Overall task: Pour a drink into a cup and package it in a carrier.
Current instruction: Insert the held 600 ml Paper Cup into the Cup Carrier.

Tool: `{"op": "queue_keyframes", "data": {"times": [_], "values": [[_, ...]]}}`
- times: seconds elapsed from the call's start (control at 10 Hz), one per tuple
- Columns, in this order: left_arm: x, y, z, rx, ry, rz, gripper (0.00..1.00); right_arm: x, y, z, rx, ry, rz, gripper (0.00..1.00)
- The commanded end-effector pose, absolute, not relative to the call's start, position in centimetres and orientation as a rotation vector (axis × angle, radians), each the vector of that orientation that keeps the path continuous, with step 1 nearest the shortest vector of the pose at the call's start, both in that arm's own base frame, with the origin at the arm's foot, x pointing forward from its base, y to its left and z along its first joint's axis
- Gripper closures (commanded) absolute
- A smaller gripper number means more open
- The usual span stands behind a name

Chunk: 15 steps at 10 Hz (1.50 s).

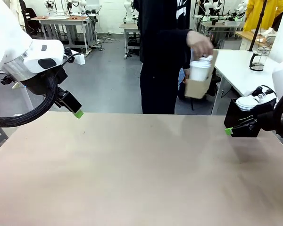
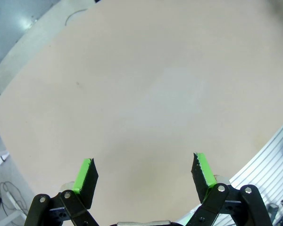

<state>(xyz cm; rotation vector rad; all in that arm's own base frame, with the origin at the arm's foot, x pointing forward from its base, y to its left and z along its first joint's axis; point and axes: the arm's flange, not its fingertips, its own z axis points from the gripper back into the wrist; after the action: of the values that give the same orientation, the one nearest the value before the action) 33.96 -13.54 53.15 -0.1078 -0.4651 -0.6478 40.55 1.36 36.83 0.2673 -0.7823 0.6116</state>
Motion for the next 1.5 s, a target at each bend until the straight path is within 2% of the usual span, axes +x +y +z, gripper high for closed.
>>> {"op": "queue_keyframes", "data": {"times": [0.0,1.4], "values": [[33.92,-13.37,53.25,-0.097,-0.462,-0.654,0.00,40.51,1.20,36.76,0.256,-0.784,0.591,0.00],[33.92,-13.37,53.25,-0.097,-0.462,-0.654,0.00,40.51,1.20,36.76,0.256,-0.784,0.591,0.00]]}}
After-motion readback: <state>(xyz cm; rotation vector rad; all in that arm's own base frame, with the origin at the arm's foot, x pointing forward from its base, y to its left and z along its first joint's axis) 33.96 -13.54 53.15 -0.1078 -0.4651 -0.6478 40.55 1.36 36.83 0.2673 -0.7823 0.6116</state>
